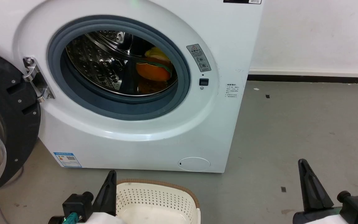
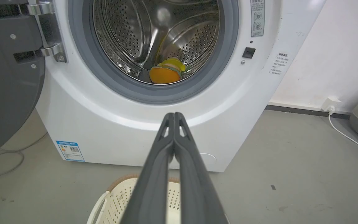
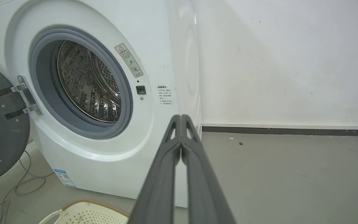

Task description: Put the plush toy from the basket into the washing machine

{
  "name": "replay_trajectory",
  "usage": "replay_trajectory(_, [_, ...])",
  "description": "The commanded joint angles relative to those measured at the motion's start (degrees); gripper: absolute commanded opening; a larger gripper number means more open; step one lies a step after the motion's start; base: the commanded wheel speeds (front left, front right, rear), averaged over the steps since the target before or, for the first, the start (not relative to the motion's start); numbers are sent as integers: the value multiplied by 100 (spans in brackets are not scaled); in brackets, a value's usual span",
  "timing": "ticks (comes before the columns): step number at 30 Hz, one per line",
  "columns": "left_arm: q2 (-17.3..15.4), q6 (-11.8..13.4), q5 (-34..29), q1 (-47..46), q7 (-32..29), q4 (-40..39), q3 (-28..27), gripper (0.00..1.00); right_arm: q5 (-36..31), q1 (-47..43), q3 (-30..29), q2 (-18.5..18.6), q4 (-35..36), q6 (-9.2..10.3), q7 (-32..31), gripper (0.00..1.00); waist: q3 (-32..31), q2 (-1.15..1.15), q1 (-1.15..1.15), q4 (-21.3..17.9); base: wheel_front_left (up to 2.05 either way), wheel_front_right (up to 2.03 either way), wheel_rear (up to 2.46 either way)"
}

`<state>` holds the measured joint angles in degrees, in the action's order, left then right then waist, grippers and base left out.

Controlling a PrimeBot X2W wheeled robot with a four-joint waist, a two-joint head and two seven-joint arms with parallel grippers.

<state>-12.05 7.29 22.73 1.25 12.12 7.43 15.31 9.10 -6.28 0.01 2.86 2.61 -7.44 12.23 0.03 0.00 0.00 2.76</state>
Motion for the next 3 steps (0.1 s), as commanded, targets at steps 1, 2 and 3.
replay_trajectory(1, [25,-43,-91,-20,-28,-51,-58,0,-26,96,-3,0,-17,-1,-29,0,0,0,0,-3,0,0,0])
replay_trajectory(2, [34,-49,-112,-21,-39,-58,-73,0,-35,101,-3,0,-19,-1,-41,0,0,0,0,-6,0,0,0])
replay_trajectory(3, [43,-56,-134,-22,-51,-64,-87,0,-43,106,-3,0,-22,-1,-52,0,0,0,0,-9,0,0,0])
